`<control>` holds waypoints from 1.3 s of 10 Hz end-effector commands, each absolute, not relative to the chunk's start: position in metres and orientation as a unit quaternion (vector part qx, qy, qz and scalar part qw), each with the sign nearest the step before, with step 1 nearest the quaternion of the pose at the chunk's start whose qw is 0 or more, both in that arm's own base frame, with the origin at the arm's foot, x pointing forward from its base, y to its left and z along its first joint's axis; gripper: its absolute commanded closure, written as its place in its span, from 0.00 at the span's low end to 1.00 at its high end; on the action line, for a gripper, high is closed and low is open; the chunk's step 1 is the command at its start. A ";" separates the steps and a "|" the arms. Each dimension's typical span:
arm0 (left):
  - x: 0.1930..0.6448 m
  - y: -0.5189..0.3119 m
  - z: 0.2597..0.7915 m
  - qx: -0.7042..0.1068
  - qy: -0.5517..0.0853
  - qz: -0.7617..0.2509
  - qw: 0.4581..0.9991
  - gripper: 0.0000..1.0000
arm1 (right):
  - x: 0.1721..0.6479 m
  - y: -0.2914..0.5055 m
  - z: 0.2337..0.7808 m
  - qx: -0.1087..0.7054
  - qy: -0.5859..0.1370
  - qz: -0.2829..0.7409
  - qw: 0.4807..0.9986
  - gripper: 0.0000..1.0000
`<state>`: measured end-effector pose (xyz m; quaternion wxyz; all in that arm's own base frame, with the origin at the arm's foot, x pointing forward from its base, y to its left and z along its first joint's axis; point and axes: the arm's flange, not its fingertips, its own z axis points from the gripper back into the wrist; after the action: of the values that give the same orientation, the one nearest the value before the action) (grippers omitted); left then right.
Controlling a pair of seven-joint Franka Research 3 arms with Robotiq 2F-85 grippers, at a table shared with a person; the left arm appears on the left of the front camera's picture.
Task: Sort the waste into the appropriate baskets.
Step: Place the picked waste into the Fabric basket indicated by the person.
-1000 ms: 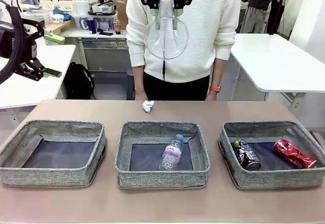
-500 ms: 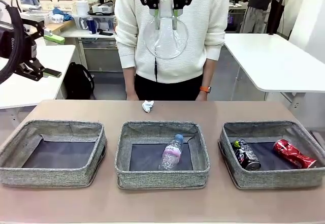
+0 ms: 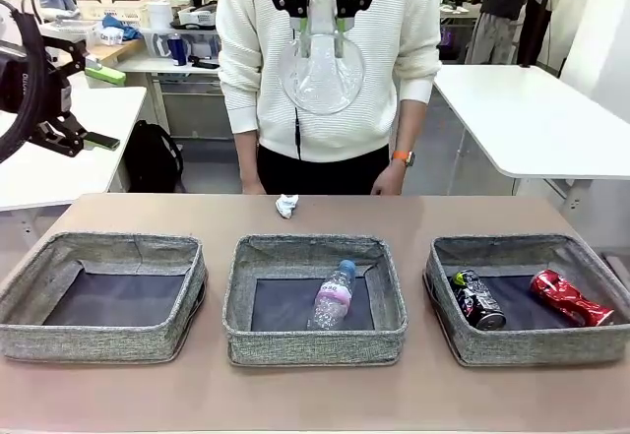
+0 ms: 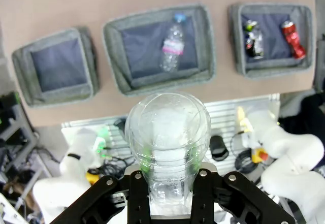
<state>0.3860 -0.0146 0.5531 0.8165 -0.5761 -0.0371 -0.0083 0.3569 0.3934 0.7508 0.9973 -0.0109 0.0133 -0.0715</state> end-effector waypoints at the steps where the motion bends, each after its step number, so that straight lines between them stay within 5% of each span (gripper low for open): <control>1: 0.384 -0.014 0.556 -0.577 -0.037 -0.010 0.816 0.00 | 0.356 0.393 0.751 -0.010 0.012 -0.073 0.997 0.69; 13: 0.384 -0.014 0.556 -0.577 -0.037 -0.010 0.816 0.00 | 0.356 0.393 0.751 -0.010 0.012 -0.073 0.997 0.69</control>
<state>0.3860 -0.0146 0.5531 0.8165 -0.5761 -0.0371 -0.0083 0.3569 0.3934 0.7508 0.9973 -0.0109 0.0133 -0.0715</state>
